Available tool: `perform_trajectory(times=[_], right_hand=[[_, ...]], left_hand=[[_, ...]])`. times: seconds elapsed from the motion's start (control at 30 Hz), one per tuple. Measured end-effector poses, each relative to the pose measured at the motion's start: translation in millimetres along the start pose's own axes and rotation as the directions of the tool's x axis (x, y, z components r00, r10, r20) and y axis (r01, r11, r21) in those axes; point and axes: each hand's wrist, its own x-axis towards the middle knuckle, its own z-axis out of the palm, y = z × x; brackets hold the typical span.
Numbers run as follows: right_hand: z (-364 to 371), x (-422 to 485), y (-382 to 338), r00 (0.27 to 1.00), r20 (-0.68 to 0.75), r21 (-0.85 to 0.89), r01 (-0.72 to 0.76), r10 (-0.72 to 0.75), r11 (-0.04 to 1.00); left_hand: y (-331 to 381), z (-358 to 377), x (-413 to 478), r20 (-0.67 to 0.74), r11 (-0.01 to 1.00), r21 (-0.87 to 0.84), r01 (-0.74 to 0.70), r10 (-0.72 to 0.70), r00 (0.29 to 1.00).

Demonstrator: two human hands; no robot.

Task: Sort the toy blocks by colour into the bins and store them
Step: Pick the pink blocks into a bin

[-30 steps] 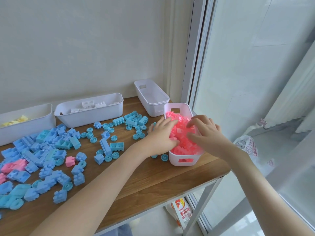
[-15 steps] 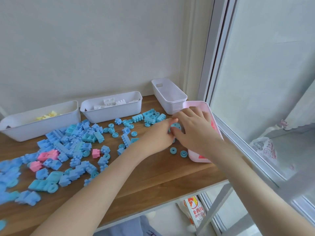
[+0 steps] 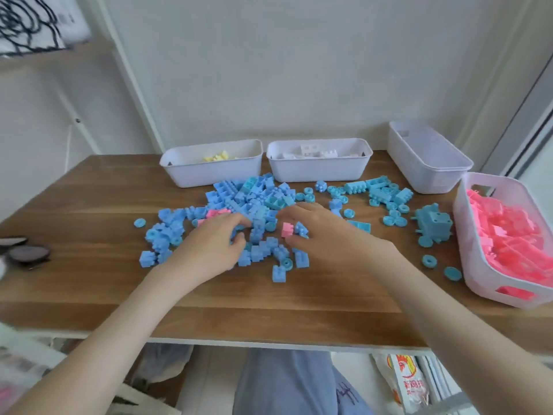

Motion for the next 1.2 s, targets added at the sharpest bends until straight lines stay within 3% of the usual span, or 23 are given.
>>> perform_trajectory(times=[0.2, 0.4, 0.57, 0.83, 0.97, 1.2], right_hand=[[34.7, 76.6, -35.0, 0.99, 0.102, -0.007, 0.098, -0.097, 0.995], [54.4, 126.2, -46.1, 0.985, 0.169, -0.243, 0.085, -0.044, 0.966], [55.6, 125.3, -43.7, 0.982, 0.187, -0.317, 0.097, -0.038, 0.943], [46.4, 113.6, -35.3, 0.99, 0.128, -0.297, 0.088, -0.052, 0.951], [43.6, 107.0, -29.7, 0.992, 0.104, -0.236, 0.097, -0.074, 0.967], [31.5, 94.0, -12.1, 0.998, 0.032, -0.13, 0.048, -0.045, 0.99]], left_hand=[[-61.3, -5.9, 1.3, -0.125, 0.996, 0.047, 0.081, -0.074, 0.989], [-75.3, -1.8, 24.0, -0.049, 0.98, 0.138, 0.141, -0.135, 0.99], [-69.3, -1.0, 36.8, -0.004, 0.98, 0.155, 0.123, -0.124, 0.992], [-70.7, -3.3, 38.4, -0.015, 0.993, -0.067, 0.096, -0.097, 0.995], [-68.8, -6.6, 39.5, -0.097, 0.994, -0.081, 0.077, -0.085, 0.992], [-68.9, -7.0, 45.3, -0.123, 0.989, -0.137, 0.058, -0.075, 0.99]])
